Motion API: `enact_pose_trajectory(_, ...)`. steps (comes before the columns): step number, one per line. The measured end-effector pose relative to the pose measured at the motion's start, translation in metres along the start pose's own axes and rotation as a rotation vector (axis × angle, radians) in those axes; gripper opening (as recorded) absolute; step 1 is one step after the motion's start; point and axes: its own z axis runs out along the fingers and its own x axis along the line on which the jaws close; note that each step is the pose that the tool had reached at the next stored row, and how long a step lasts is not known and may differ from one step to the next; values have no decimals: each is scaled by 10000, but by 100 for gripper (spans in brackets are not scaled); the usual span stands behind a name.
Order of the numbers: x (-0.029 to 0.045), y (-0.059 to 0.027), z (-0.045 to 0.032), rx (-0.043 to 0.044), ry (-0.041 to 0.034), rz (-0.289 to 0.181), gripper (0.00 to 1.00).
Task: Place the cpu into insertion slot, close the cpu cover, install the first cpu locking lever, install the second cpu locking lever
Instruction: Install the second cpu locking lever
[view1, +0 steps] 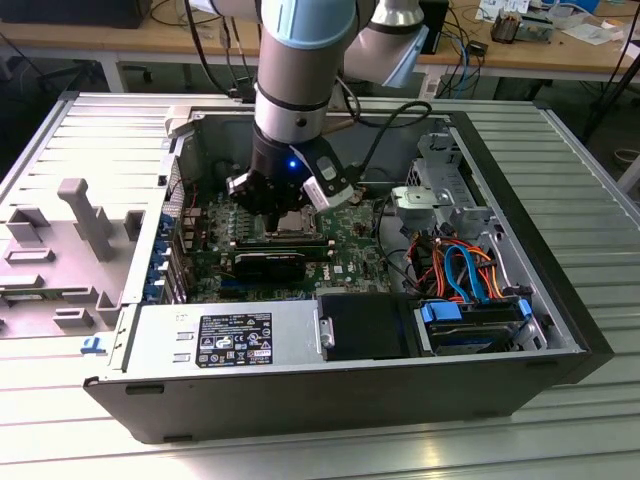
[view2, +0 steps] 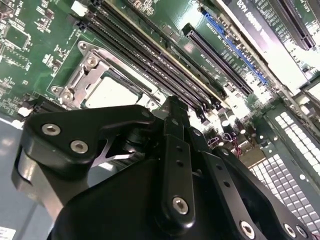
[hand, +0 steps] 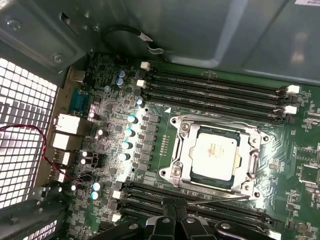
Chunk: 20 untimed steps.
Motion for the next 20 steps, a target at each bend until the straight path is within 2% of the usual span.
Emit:
enact_pose_trajectory(1,3,0,12,0,0,0,11)
enact_pose_trajectory(4,80,11,85,1,1,0,11)
enact_pose_trajectory(9,116,10,189,-1,1,-1,11)
enact_pose_trajectory(13,121,7,244,-16,-3,-4,11)
enact_pose_trajectory(20,148,7,319,-197,-39,-28,11)
